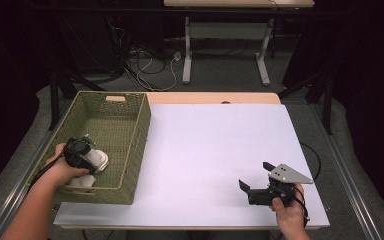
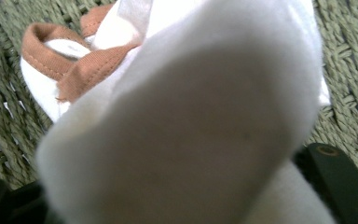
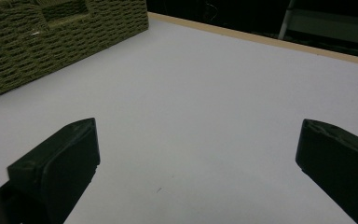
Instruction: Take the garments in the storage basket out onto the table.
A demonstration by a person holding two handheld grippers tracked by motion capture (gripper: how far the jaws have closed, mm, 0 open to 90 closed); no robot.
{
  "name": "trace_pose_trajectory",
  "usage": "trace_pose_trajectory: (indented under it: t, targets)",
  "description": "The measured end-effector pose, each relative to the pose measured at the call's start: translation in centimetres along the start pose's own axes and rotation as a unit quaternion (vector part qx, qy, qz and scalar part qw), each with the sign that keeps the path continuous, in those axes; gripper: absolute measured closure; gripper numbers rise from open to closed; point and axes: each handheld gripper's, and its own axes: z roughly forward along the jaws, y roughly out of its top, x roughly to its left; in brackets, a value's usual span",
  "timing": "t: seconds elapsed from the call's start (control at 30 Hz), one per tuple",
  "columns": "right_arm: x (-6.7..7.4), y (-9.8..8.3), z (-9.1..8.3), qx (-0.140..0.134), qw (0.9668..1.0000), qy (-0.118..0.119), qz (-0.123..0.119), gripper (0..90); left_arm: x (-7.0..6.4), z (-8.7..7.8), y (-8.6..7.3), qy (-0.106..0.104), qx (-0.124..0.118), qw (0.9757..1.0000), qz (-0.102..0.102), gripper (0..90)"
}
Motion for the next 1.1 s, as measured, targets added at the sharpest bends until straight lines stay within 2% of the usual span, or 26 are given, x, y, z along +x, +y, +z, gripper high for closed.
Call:
trace_pose_trajectory:
  t: [0.13,0.2,0.27,0.3,0.67,0.87,0.9,1.1]
  targets:
    - [-0.09,-0.01,0.01,0.001,1.0000,0.001,-0.001,0.0,0.09,-0.05,-0.03,-0.005,-0.002,1.0000,-0.001,47.2]
    - [-0.04,-0.04,0.03,0.001,1.0000,-0.001,0.003,0.0,0.09,-0.16,-0.03,0.003,-0.001,1.0000,-0.001,52.0]
    - [-0.09,-0.06,0.04,0.003,1.0000,-0.001,-0.001,0.0,0.13,-0.18,0.01,0.021,0.006,0.9996,0.016,61.4]
    - [-0.05,-0.08,0.05,0.002,1.0000,-0.002,0.002,0.0,0.09,-0.15,0.02,0.022,0.005,0.9996,0.015,62.5]
    - [-0.06,-0.10,0.09,0.004,1.0000,-0.002,-0.001,0.0,0.15,-0.33,0.11,0.034,0.003,0.9993,0.015,71.5]
    - [-0.04,-0.10,0.08,0.004,1.0000,-0.002,0.000,0.0,0.22,-0.50,0.05,0.029,-0.007,0.9995,0.006,74.4]
    - [-0.05,-0.10,0.09,0.004,1.0000,-0.003,-0.001,0.0,0.19,-0.51,0.03,0.025,-0.007,0.9997,-0.003,74.8]
    - [-0.03,-0.11,0.12,0.004,1.0000,-0.002,-0.001,0.0,0.40,-0.64,0.09,0.023,-0.008,0.9997,-0.002,75.7]
